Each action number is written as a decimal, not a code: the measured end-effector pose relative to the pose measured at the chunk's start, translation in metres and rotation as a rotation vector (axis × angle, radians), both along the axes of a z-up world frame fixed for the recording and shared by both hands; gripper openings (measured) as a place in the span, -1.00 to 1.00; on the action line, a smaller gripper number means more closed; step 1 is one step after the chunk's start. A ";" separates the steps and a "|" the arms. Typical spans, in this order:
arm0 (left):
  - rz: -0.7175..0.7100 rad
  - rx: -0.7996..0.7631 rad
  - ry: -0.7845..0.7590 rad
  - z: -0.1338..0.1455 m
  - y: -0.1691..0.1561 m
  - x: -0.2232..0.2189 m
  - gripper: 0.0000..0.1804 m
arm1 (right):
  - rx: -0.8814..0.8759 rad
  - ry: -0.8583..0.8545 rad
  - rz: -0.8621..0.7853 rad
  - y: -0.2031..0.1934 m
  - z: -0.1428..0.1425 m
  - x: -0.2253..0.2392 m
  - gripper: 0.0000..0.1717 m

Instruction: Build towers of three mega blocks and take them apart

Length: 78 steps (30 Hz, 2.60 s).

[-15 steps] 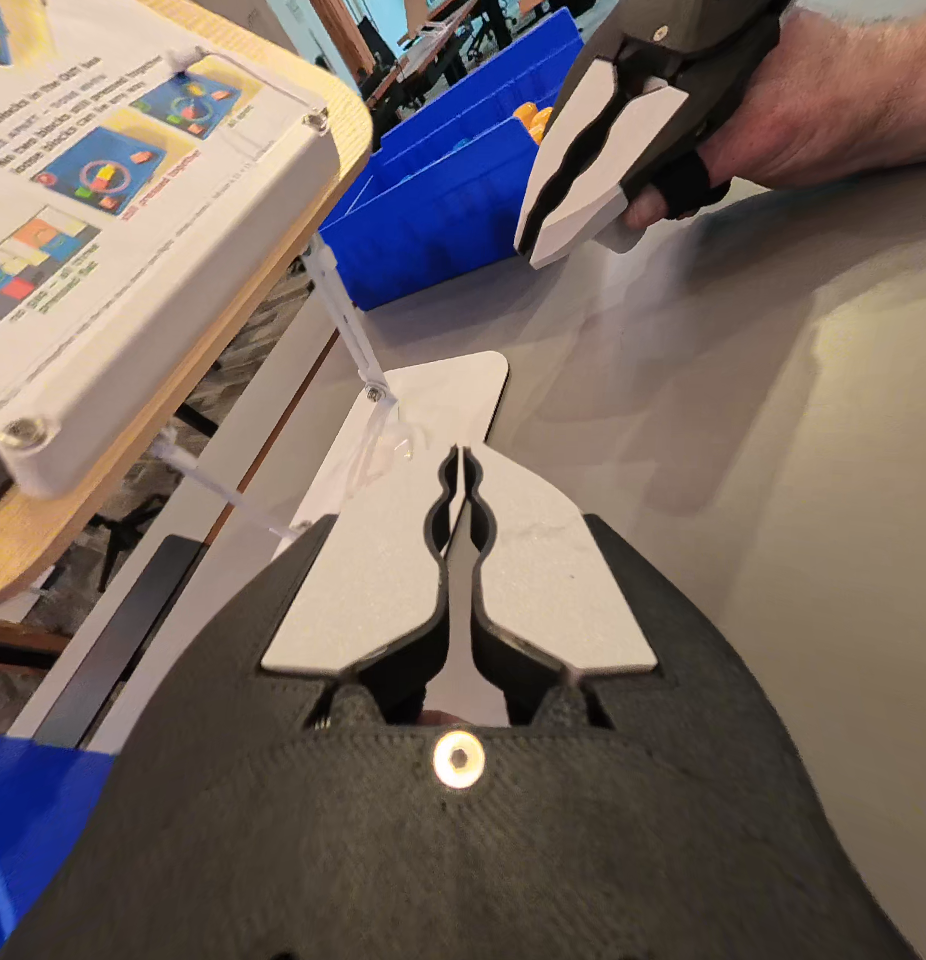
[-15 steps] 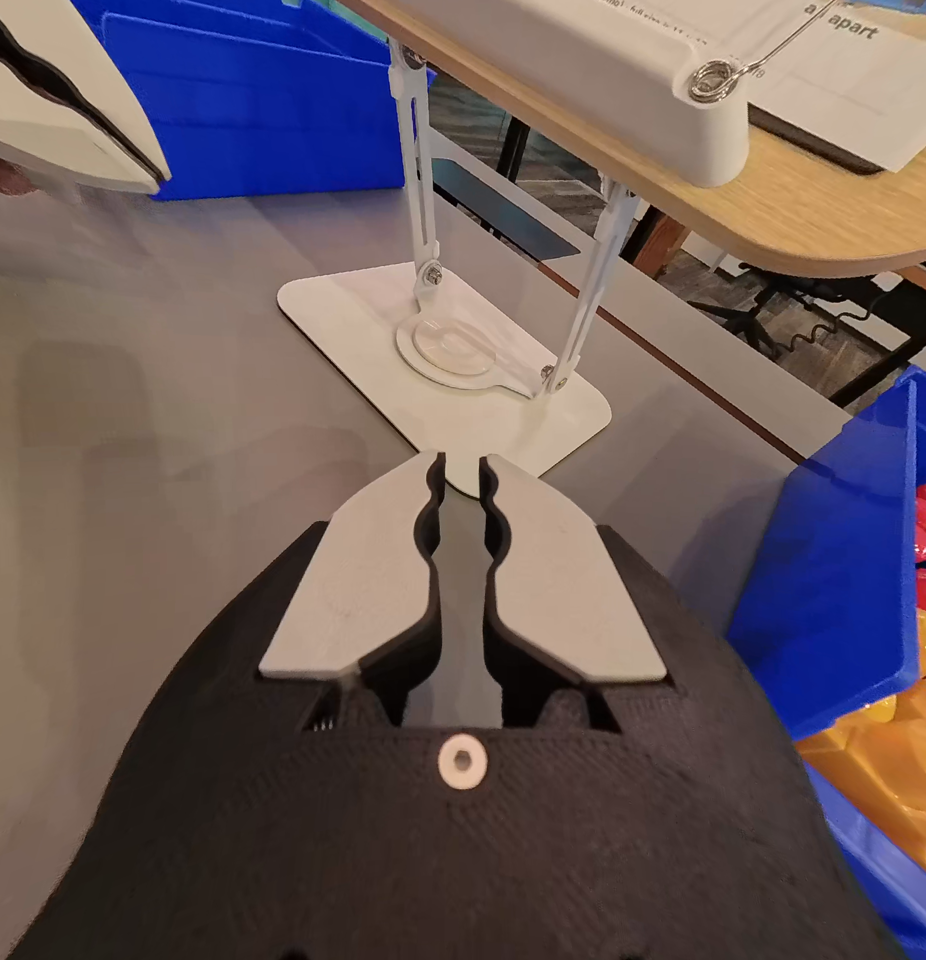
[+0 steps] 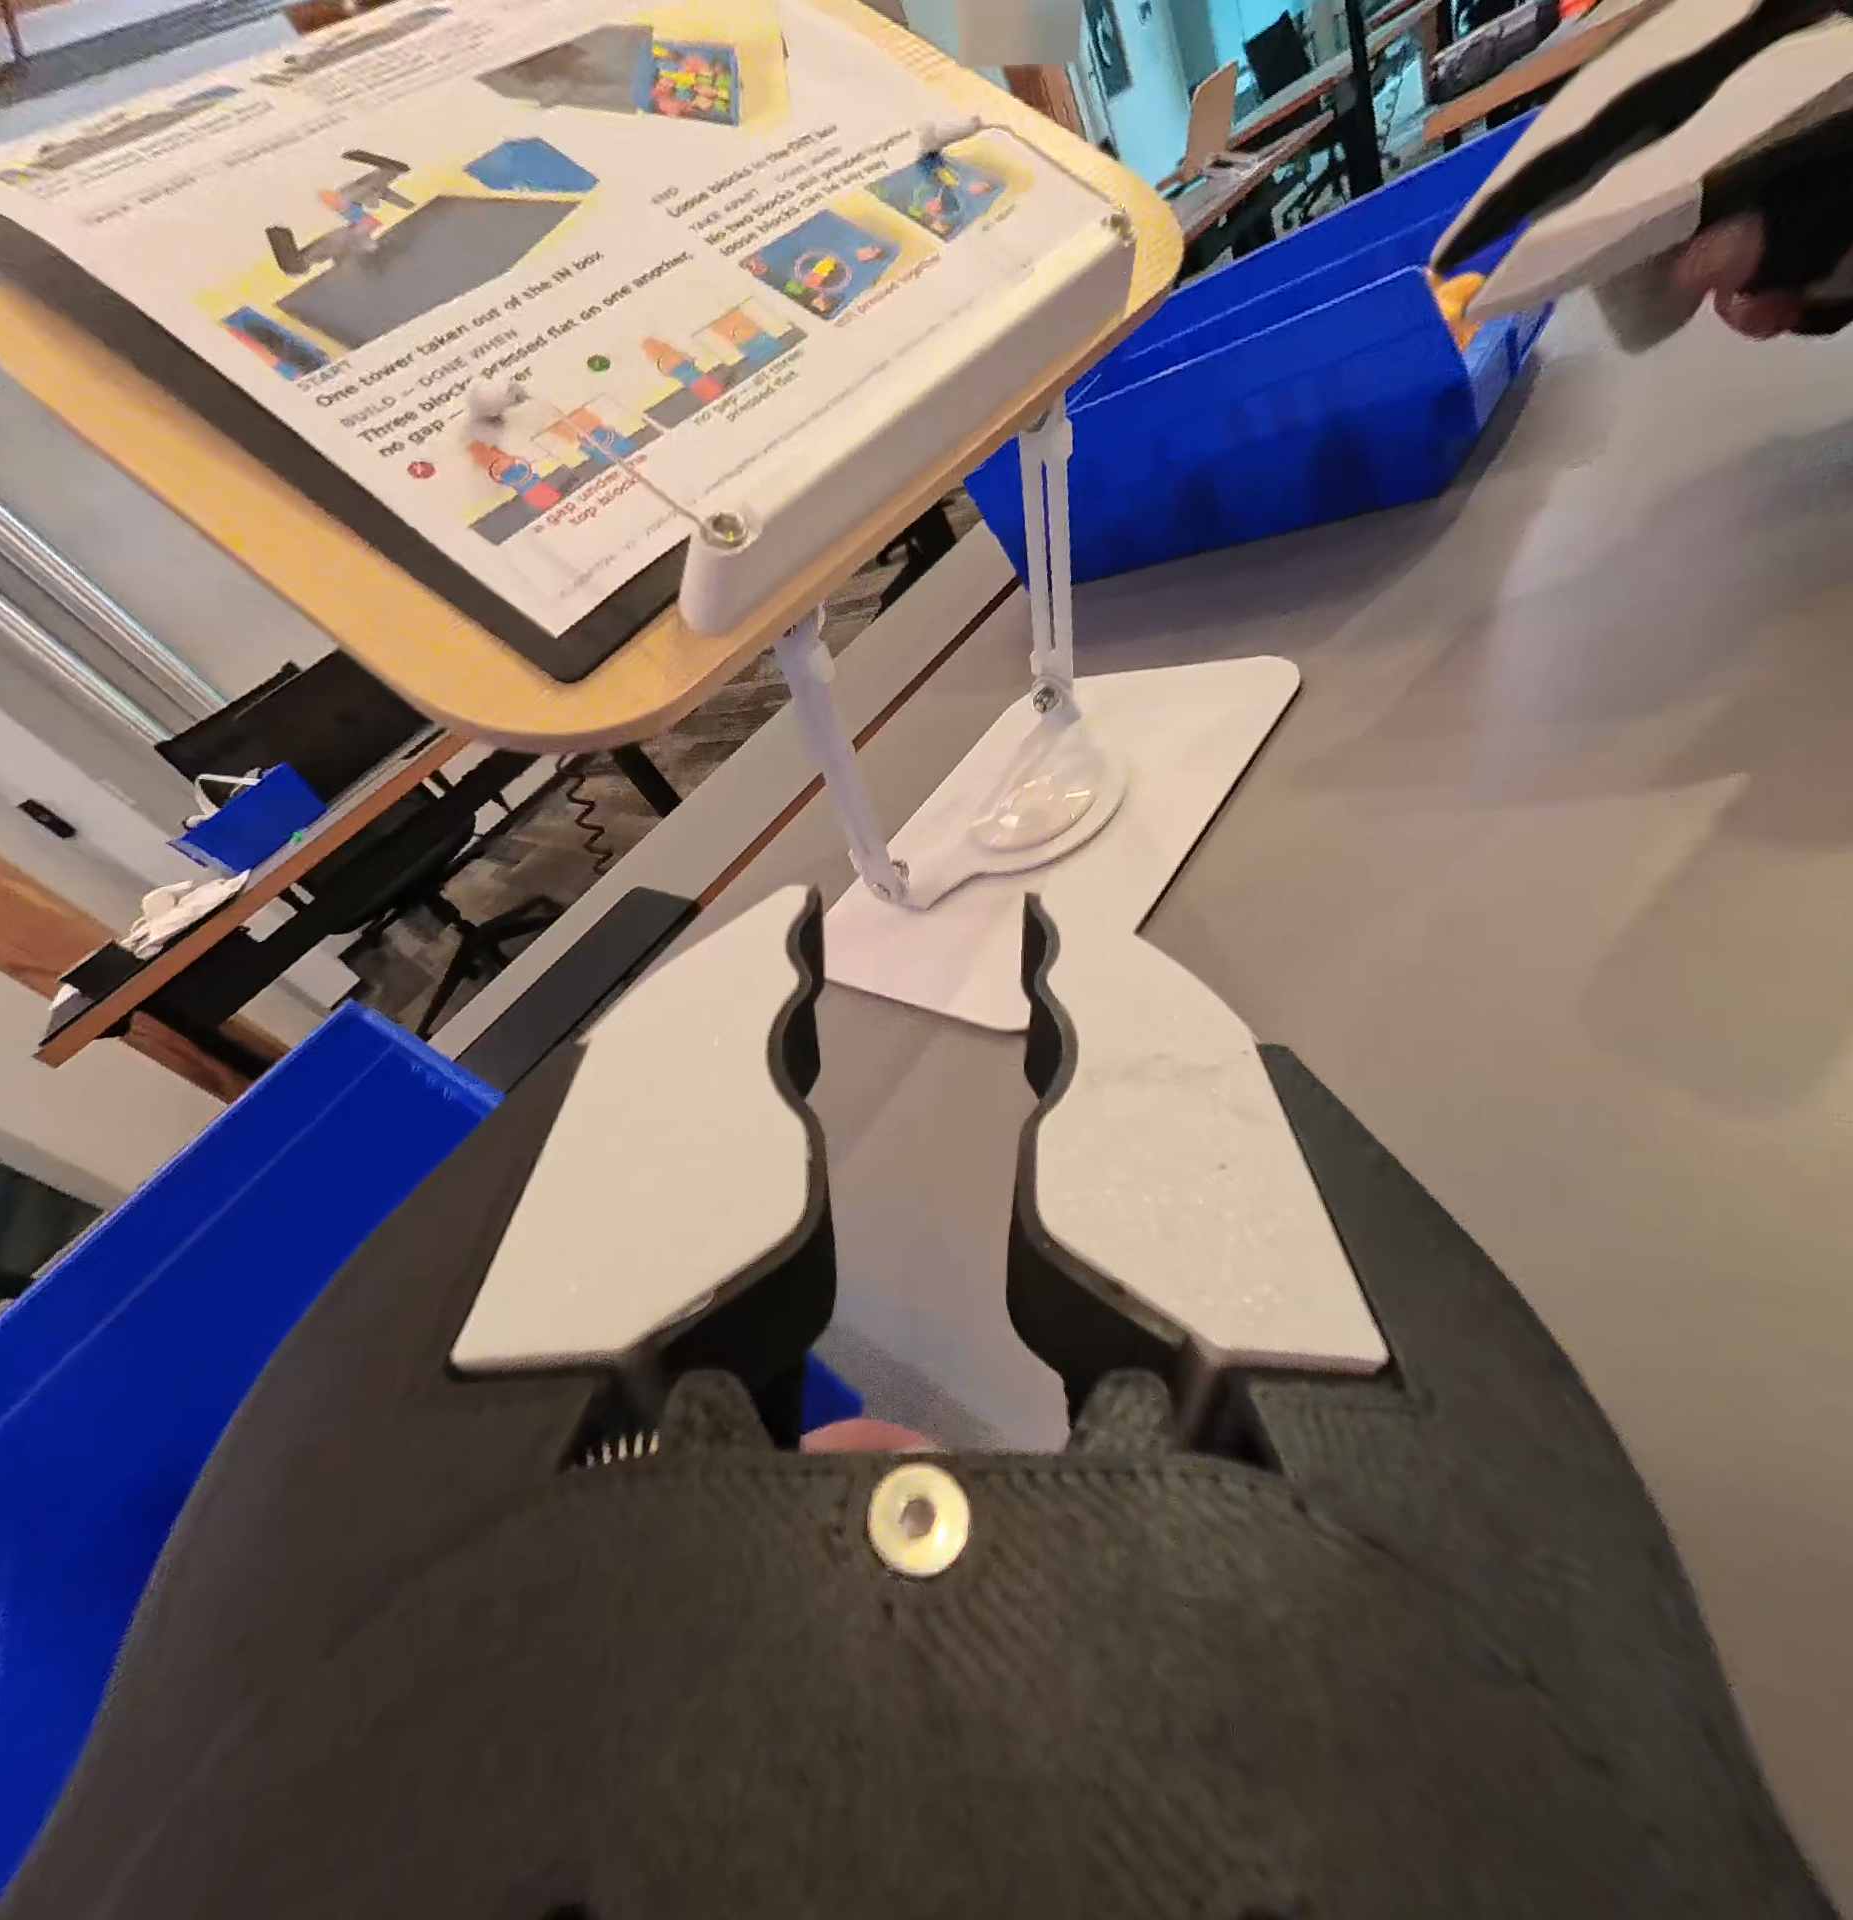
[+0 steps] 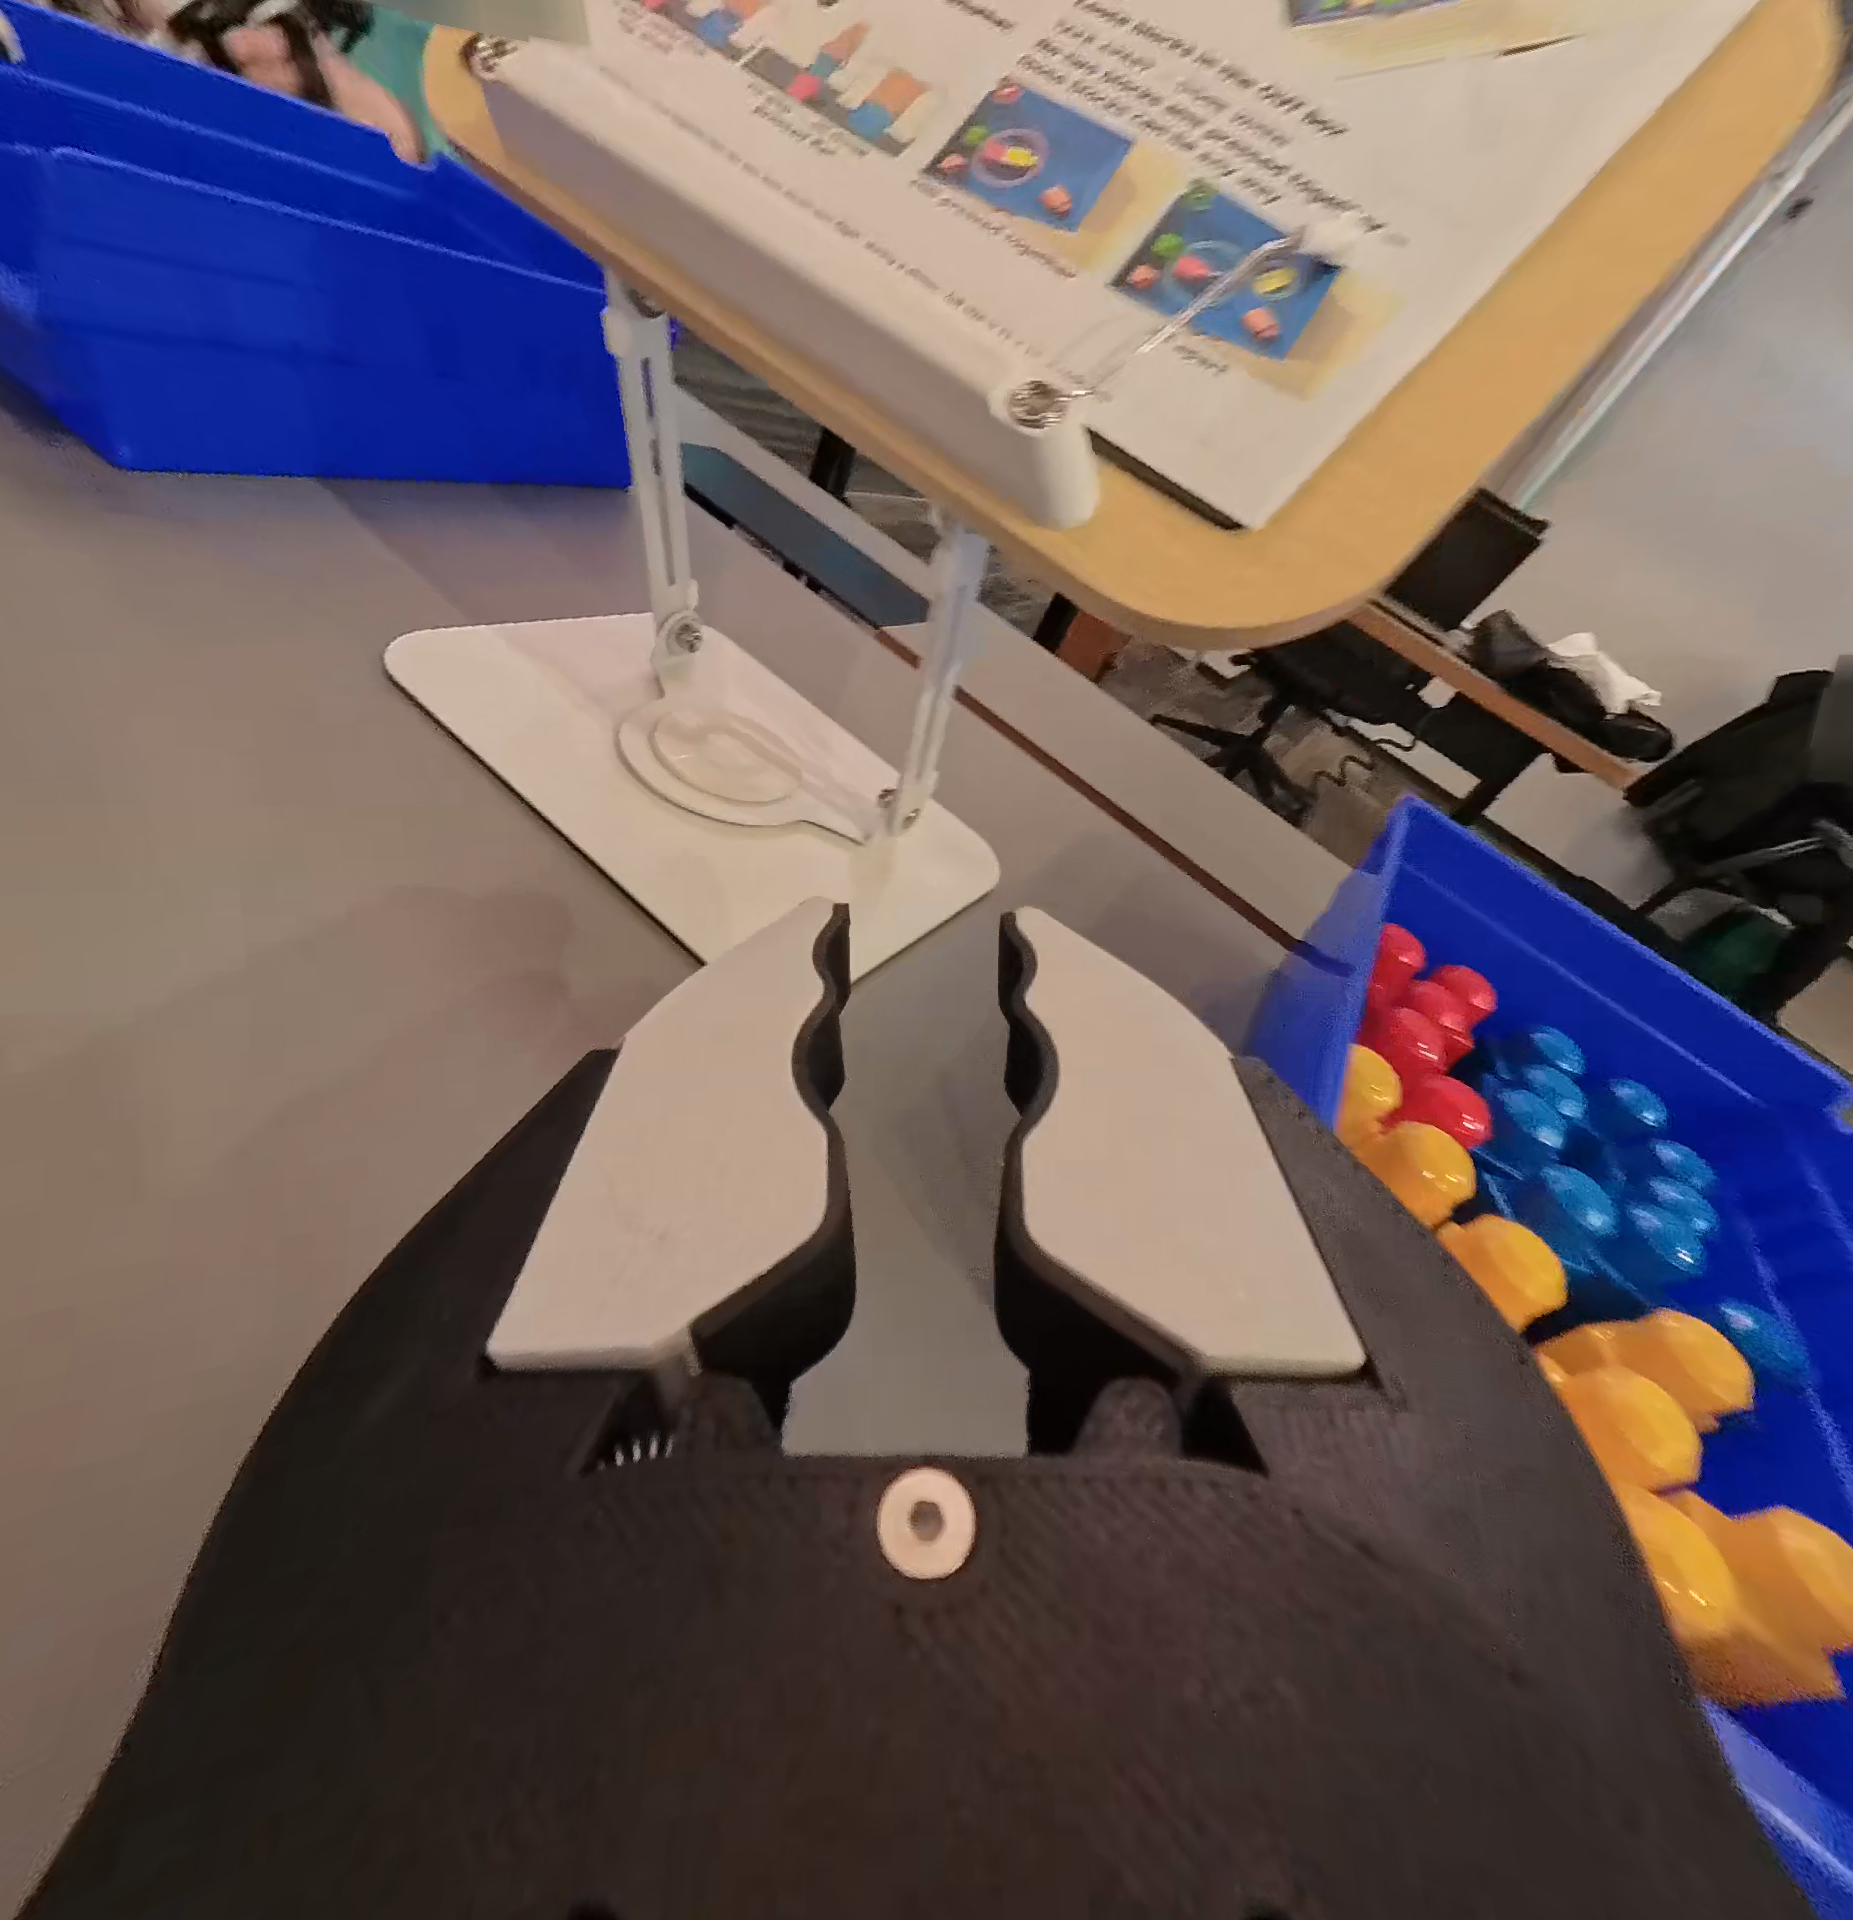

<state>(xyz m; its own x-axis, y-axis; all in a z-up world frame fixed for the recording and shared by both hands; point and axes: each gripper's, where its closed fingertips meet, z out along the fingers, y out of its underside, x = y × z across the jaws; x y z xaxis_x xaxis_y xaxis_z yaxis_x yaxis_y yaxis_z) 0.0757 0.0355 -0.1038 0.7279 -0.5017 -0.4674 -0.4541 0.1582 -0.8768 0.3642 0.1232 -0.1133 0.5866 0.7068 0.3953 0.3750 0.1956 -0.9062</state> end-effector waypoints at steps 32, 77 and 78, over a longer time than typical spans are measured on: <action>0.289 -0.084 -0.120 -0.014 -0.014 -0.095 -0.27 | -0.395 0.264 -0.442 0.155 -0.041 0.255 -0.58; 0.435 -0.068 -0.213 -0.007 -0.007 -0.155 -0.39 | -0.538 0.214 -0.449 0.191 -0.038 0.242 -0.95; 0.443 -0.058 -0.211 -0.004 -0.008 -0.158 -0.39 | -0.536 0.213 -0.451 0.192 -0.038 0.242 -0.95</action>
